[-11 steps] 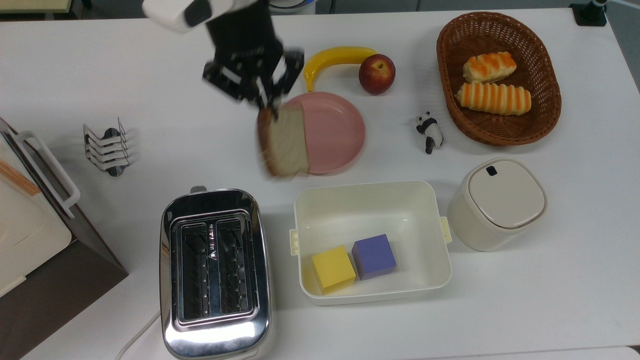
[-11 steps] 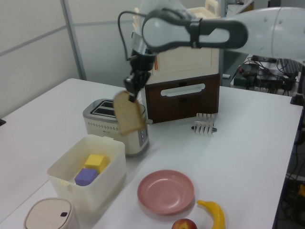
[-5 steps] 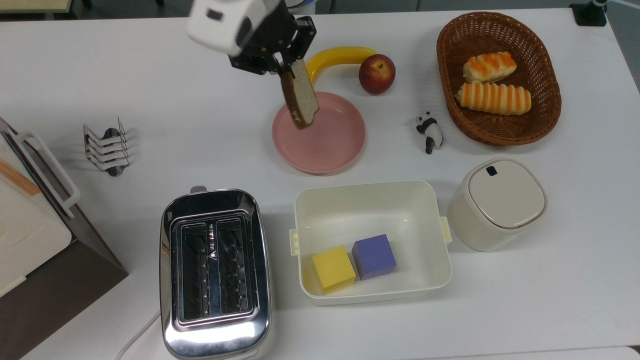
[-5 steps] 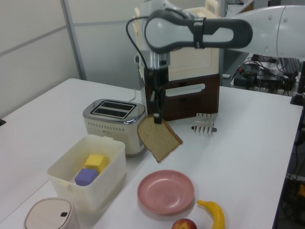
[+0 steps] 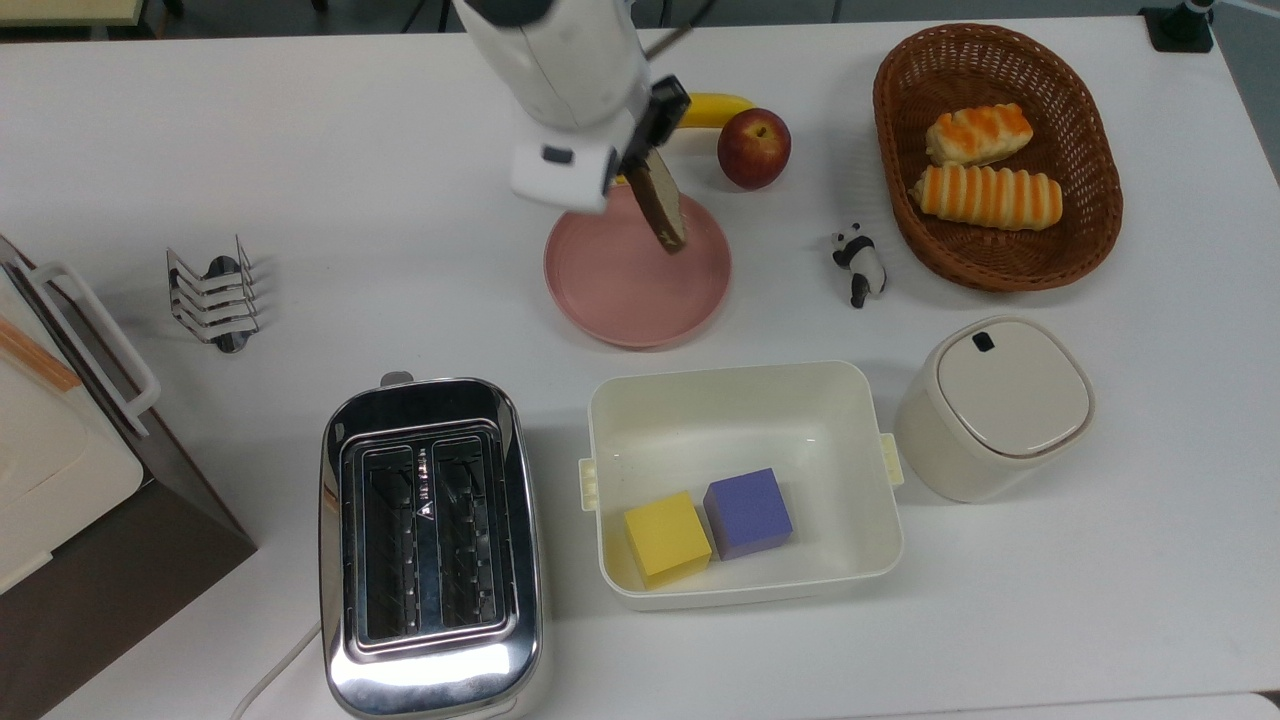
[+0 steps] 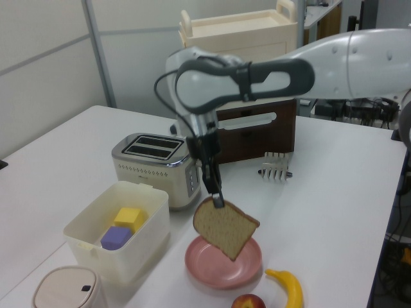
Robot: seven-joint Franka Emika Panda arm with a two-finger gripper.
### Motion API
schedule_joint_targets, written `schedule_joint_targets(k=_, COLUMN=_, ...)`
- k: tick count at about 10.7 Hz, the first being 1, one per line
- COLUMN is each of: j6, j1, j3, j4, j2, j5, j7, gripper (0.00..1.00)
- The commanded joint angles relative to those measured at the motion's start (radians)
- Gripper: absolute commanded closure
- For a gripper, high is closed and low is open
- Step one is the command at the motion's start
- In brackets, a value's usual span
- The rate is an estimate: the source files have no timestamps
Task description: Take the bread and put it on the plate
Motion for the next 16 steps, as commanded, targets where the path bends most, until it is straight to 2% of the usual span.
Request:
schedule_joint_targets(k=1, j6=-0.010, j1=0.014, j3=-0.009, j4=-0.001, j2=0.048, j5=-0.016, j7=-0.018, gripper=0.26)
schedule_joint_targets(k=2, j6=-0.009, j1=0.021, j3=-0.010, j4=0.003, j2=0.063, j5=-0.045, j7=-0.017, gripper=0.09)
schedule_joint_targets(k=3, j6=-0.009, j1=0.017, j3=-0.013, j4=0.005, j2=0.064, j5=-0.072, j7=-0.023, gripper=0.00)
schedule_joint_targets(k=5, j6=-0.007, j1=0.014, j3=-0.027, j4=0.010, j2=0.062, j5=-0.083, j7=-0.015, gripper=0.00)
schedule_joint_targets(k=7, j6=0.039, j1=0.021, j3=-0.024, j4=0.028, j2=0.059, j5=-0.204, j7=0.061, gripper=0.00)
schedule_joint_targets(k=10, j6=0.117, j1=0.018, j3=-0.027, j4=0.030, j2=0.050, j5=-0.254, j7=0.196, gripper=0.00)
schedule_joint_targets(k=12, j6=0.154, j1=0.010, j3=-0.027, j4=0.030, j2=0.015, j5=-0.293, j7=0.274, gripper=0.00)
schedule_joint_targets(k=14, j6=0.156, j1=0.007, j3=-0.027, j4=0.030, j2=-0.057, j5=-0.338, j7=0.427, gripper=0.00)
schedule_joint_targets(k=16, j6=0.142, j1=-0.008, j3=-0.027, j4=0.017, j2=-0.148, j5=-0.334, j7=0.495, gripper=0.00)
